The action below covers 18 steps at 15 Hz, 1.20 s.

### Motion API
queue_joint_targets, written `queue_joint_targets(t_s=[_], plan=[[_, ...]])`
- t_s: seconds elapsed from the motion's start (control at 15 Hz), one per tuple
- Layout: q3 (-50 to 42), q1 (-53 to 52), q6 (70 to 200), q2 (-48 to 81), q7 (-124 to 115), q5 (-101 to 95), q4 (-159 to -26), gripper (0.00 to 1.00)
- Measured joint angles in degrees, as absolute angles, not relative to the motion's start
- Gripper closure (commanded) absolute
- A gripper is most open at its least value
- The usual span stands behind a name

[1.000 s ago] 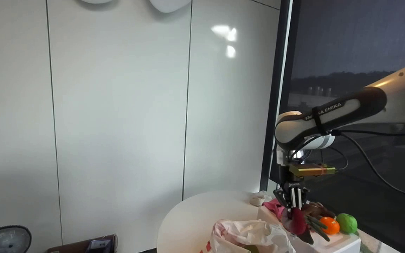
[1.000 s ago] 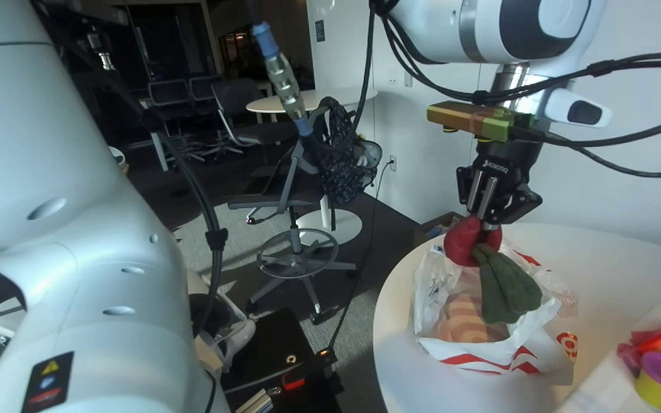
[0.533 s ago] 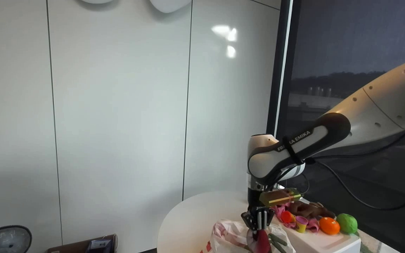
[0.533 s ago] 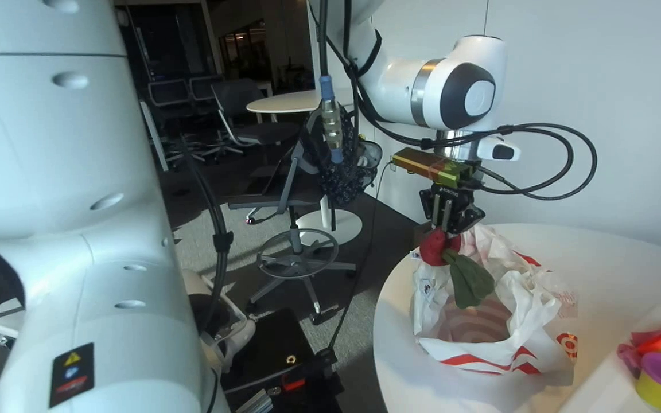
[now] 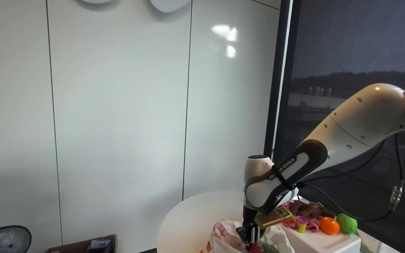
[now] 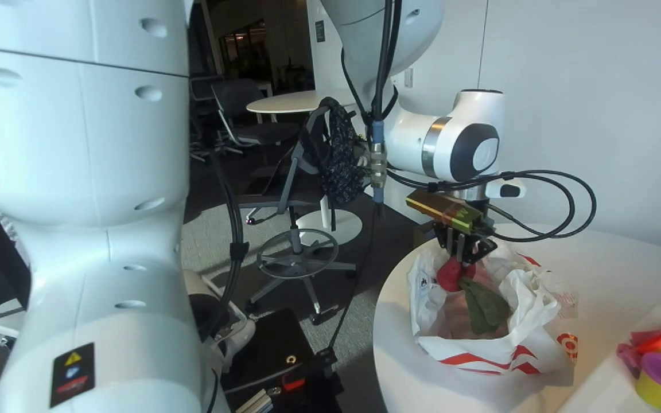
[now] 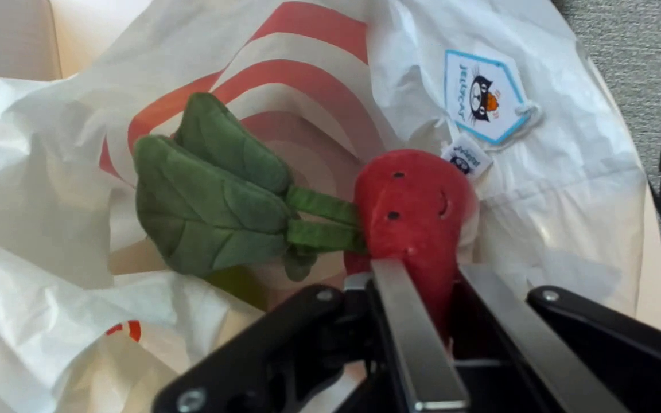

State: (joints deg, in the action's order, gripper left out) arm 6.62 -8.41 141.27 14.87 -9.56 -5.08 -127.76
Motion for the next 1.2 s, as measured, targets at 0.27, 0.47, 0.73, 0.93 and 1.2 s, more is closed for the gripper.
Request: queue_joint_targets(t_s=[0.27,0.47,0.73,0.93,1.2], plan=[[5.0,-8.8,146.9,18.4,-10.1,-8.5,-127.8,0.2],[4.0,-8.5,147.1,17.6,-10.3,-8.0,-127.7,0.01],[4.0,-5.3,145.5,10.7,-8.5,-0.5,-127.9,0.0],[1.7,-2.6,143.9,3.9,-9.6,2.5,-127.7,0.0],[-2.5,1.2,144.1,1.3,-15.1,0.8,-125.5,0.0]])
